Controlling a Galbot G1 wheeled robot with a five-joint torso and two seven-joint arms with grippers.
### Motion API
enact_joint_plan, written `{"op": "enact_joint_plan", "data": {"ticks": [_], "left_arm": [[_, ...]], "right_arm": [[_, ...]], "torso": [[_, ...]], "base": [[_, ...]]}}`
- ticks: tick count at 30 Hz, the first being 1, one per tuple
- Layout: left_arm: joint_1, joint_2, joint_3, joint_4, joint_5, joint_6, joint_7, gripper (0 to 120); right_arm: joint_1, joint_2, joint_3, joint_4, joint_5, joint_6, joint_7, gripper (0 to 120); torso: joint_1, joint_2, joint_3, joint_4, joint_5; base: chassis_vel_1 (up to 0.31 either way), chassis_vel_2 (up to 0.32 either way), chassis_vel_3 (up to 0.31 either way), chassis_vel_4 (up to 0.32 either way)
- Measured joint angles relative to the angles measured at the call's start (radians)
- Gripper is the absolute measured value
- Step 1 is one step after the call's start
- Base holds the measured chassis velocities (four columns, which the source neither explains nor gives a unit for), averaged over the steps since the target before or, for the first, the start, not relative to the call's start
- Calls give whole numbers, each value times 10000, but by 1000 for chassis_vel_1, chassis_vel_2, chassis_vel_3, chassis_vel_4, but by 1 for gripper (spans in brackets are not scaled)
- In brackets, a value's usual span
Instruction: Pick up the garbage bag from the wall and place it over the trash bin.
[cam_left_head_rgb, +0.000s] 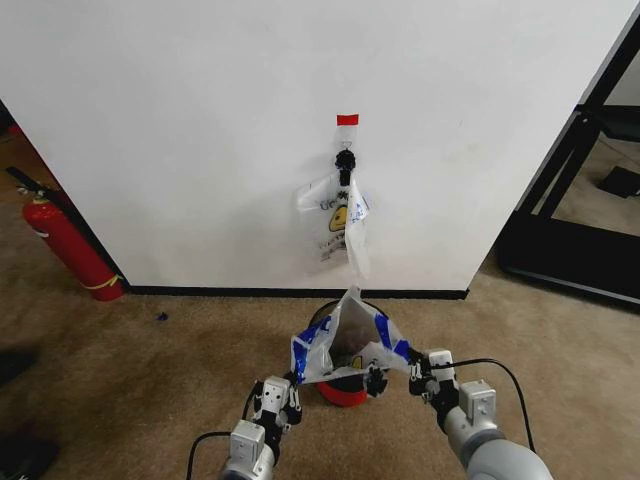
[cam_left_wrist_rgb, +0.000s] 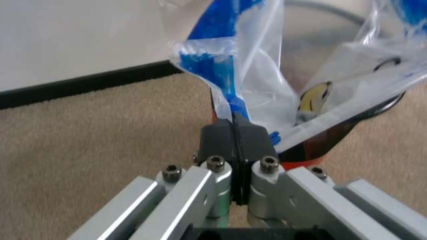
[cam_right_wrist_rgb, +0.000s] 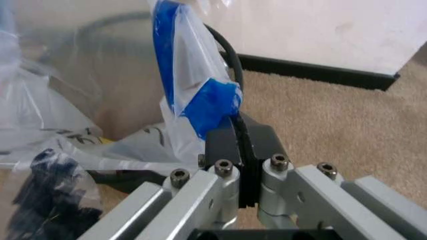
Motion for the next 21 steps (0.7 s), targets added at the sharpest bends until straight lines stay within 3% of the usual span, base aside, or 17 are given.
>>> {"op": "enact_joint_plan", "data": {"ticks": [8, 14, 21], "left_arm": [[-314, -83, 842, 451, -7, 171, -81, 0], [-290, 374, 866, 424, 6, 216, -52, 0], [-275, 235, 1221, 846, 214, 183, 14, 0]], "right_arm": [[202, -27, -86, -316, 115, -501, 365, 0], [257, -19, -172, -490, 145, -803, 465, 0], [379, 23, -179, -834, 123, -951, 606, 0]], "torso": [[0, 0, 0, 0, 0], [0, 0, 0, 0, 2], [0, 0, -1, 1, 1]], "base": [[0, 0, 0, 0], [0, 0, 0, 0], [0, 0, 0, 0]]}}
